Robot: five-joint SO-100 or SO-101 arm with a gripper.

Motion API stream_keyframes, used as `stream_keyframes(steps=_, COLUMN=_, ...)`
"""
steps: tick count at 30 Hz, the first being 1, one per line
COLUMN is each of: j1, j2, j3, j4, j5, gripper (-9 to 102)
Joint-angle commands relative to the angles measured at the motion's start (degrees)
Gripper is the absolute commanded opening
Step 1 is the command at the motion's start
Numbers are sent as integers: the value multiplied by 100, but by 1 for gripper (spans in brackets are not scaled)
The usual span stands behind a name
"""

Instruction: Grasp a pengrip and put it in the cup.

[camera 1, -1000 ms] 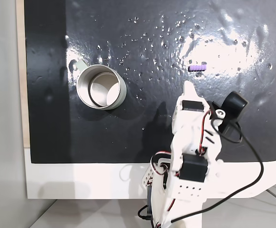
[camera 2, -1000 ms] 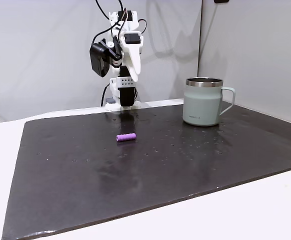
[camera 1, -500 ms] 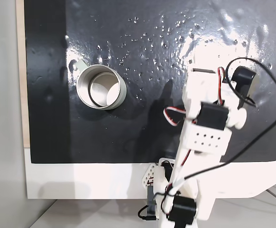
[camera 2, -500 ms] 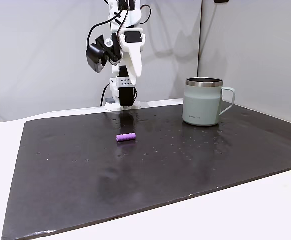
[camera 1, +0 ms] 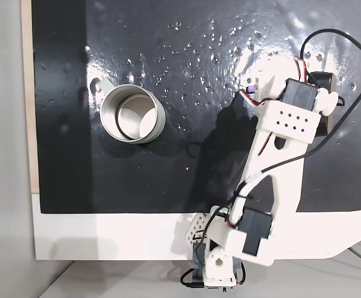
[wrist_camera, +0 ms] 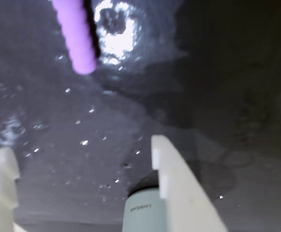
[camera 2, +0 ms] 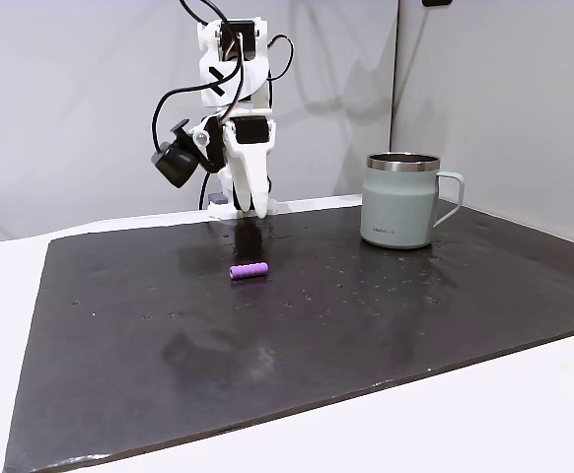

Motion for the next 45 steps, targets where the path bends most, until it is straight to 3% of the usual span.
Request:
stream_keyframes(steps=1, j1=334, j2=-387, j3=-677, j4=26, j5=-387, gripper=28)
stream_keyframes(steps=11, j1=431, j2=-1811, j3=-1608, j4=-387, j5=-571, gripper=27)
stream_keyframes(steps=25, j1=97, j2=-2575, j3=-1978, j4=-729, j5=-457, gripper=27)
stream_keyframes(steps=30, j1=105, j2=-2689, j3=-1969, j4=-826, j5=-448, gripper=20)
stream_keyframes(steps=35, j1=149, j2=-2716, j3=-1960, j4=-967, j5=-272, gripper=4)
stream_keyframes(steps=45, j1=237, j2=-2162, j3=-1960, j4=-782, j5=-53, gripper=0)
